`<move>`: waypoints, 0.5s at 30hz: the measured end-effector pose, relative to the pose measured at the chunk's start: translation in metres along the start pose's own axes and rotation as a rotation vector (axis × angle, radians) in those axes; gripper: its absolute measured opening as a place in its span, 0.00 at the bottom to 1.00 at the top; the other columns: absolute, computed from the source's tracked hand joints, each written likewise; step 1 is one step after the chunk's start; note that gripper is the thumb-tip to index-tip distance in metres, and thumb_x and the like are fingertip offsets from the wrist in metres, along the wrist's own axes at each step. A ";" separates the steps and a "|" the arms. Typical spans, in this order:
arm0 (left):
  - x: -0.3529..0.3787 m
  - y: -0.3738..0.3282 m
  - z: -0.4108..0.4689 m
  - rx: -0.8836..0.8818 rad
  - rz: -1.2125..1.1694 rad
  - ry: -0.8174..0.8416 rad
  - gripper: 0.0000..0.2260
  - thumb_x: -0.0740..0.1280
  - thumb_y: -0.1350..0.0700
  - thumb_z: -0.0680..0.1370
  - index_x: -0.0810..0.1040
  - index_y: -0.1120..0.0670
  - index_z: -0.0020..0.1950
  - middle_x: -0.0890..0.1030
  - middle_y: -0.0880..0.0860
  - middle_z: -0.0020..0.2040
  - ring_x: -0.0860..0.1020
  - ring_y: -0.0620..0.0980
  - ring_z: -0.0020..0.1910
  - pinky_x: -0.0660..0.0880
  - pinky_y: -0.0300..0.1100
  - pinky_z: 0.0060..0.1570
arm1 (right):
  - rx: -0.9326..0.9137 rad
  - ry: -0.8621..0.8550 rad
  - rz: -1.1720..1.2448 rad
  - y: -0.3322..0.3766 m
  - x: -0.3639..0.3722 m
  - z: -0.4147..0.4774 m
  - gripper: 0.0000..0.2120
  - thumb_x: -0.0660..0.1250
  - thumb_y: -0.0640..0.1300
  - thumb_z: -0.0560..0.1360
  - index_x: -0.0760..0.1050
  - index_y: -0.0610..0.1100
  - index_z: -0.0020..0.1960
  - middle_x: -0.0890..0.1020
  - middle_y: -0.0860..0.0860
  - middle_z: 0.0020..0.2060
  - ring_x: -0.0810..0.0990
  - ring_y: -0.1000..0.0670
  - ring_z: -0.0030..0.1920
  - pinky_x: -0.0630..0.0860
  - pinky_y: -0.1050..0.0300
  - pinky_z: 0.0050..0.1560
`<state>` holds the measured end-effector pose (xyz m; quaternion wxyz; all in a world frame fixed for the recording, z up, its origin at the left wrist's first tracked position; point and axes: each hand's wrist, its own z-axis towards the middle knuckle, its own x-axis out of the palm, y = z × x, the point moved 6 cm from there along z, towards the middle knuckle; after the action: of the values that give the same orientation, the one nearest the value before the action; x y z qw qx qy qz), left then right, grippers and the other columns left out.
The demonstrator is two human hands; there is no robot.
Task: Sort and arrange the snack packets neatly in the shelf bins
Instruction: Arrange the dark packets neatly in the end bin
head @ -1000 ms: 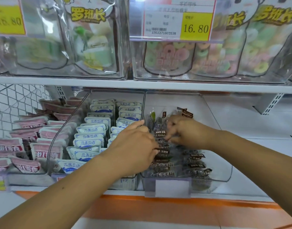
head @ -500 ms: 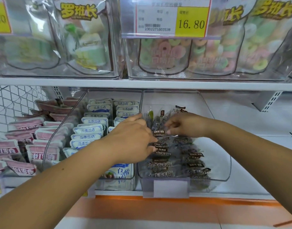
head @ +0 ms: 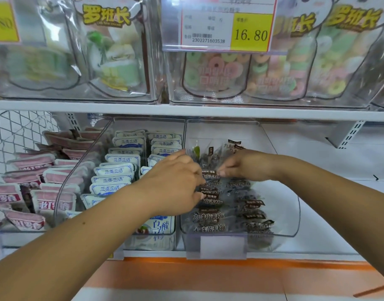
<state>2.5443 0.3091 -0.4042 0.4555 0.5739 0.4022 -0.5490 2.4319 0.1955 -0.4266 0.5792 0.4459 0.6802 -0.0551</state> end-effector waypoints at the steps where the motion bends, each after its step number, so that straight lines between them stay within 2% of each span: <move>1: -0.003 -0.001 0.000 0.008 0.011 -0.030 0.23 0.58 0.39 0.78 0.69 0.44 0.72 0.67 0.45 0.69 0.59 0.47 0.70 0.43 0.43 0.73 | -0.007 0.016 -0.015 0.002 0.001 -0.003 0.13 0.63 0.48 0.79 0.79 0.48 0.62 0.81 0.55 0.59 0.75 0.59 0.54 0.67 0.62 0.56; 3: -0.006 -0.005 0.005 0.028 0.038 -0.023 0.27 0.62 0.38 0.76 0.68 0.45 0.72 0.64 0.49 0.71 0.58 0.50 0.72 0.45 0.44 0.73 | -0.006 0.051 -0.055 0.003 0.001 -0.006 0.13 0.62 0.47 0.80 0.78 0.49 0.63 0.80 0.55 0.60 0.73 0.61 0.53 0.64 0.66 0.54; 6: 0.001 -0.009 0.019 0.051 0.091 0.146 0.27 0.60 0.40 0.77 0.65 0.46 0.75 0.71 0.50 0.71 0.63 0.54 0.73 0.44 0.48 0.74 | -0.011 0.078 -0.151 0.007 -0.006 -0.005 0.13 0.61 0.48 0.81 0.77 0.50 0.64 0.79 0.55 0.61 0.74 0.58 0.55 0.66 0.63 0.56; 8: 0.004 -0.005 0.024 0.041 0.090 0.224 0.25 0.59 0.40 0.79 0.64 0.45 0.75 0.71 0.49 0.71 0.64 0.56 0.72 0.50 0.50 0.75 | -0.015 -0.077 -0.164 0.008 -0.027 0.005 0.12 0.61 0.45 0.81 0.79 0.50 0.60 0.79 0.54 0.60 0.76 0.55 0.56 0.70 0.60 0.57; 10: 0.006 -0.002 0.023 0.028 0.053 0.243 0.25 0.57 0.40 0.80 0.62 0.42 0.76 0.68 0.46 0.73 0.63 0.56 0.71 0.54 0.49 0.73 | -0.005 -0.256 -0.143 0.004 -0.045 0.020 0.13 0.62 0.39 0.78 0.80 0.50 0.58 0.79 0.52 0.58 0.75 0.55 0.53 0.68 0.62 0.52; 11: 0.007 -0.001 0.022 0.024 0.037 0.239 0.25 0.57 0.39 0.80 0.61 0.42 0.76 0.67 0.45 0.74 0.62 0.55 0.71 0.54 0.48 0.72 | -0.008 -0.287 -0.160 0.002 -0.047 0.028 0.15 0.63 0.36 0.77 0.80 0.50 0.58 0.78 0.51 0.59 0.73 0.56 0.52 0.67 0.63 0.51; 13: 0.008 -0.001 0.020 0.024 0.017 0.217 0.25 0.56 0.39 0.80 0.60 0.41 0.76 0.64 0.43 0.75 0.60 0.53 0.72 0.52 0.47 0.73 | 0.004 -0.243 -0.264 -0.004 -0.039 0.043 0.20 0.64 0.35 0.74 0.76 0.53 0.61 0.76 0.51 0.61 0.71 0.54 0.54 0.70 0.60 0.53; 15: 0.010 -0.001 0.020 0.027 0.014 0.199 0.24 0.56 0.40 0.80 0.60 0.42 0.76 0.63 0.43 0.76 0.60 0.51 0.73 0.49 0.46 0.74 | 0.038 -0.187 -0.373 -0.008 -0.028 0.051 0.26 0.69 0.38 0.72 0.69 0.57 0.65 0.74 0.52 0.60 0.70 0.51 0.58 0.73 0.53 0.55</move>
<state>2.5388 0.2900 -0.4137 0.4094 0.6345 0.4341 -0.4913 2.4625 0.1449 -0.4232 0.6112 0.3160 0.6929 -0.2155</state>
